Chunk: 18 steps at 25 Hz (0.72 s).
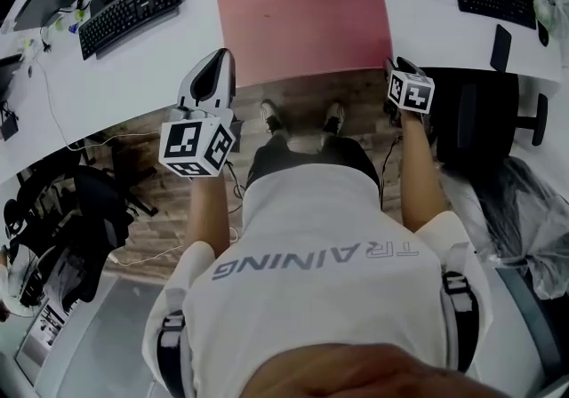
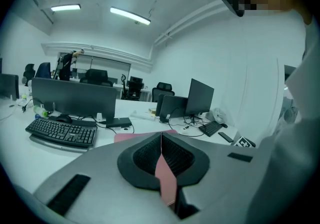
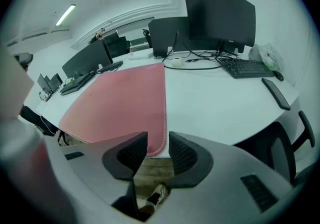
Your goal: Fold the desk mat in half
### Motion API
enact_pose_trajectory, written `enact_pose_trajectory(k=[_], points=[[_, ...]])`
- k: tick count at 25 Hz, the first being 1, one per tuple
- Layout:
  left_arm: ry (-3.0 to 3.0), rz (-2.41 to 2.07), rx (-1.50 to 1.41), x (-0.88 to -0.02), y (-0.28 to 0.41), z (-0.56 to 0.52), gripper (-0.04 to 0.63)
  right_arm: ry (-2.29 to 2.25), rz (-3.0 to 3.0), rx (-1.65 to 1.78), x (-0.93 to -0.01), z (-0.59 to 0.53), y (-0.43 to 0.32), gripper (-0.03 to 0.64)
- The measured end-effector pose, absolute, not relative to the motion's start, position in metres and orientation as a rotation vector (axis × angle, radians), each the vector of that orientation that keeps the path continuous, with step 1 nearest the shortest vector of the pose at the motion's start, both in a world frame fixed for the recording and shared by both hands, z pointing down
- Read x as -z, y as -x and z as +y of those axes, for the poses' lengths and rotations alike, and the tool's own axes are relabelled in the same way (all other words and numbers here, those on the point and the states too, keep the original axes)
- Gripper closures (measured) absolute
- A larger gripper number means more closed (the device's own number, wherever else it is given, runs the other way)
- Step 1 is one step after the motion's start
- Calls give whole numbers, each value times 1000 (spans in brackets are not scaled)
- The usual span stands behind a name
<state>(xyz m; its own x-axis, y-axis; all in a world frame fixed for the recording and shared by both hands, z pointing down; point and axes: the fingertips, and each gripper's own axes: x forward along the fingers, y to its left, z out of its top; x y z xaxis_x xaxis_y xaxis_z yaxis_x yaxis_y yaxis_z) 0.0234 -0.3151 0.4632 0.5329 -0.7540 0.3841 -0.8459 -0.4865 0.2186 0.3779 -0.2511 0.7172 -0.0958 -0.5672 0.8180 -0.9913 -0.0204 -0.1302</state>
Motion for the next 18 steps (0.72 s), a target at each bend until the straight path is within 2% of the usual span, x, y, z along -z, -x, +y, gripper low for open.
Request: enact_pose_trajectory(k=[9,15,18], points=[[-2389,-1296,-361,-471,-22,-314,563,-1699,-1624,-1068,-721,-254,-375,482],[-2391,-1290,-363,-471,-18,-313,563,-1745,-1643,-1125,-722,-253,-370,560],[-2393,-1292,-363,-469,-15,-311,563,-1778,-1653,-1154,-722,-253,-370,565]])
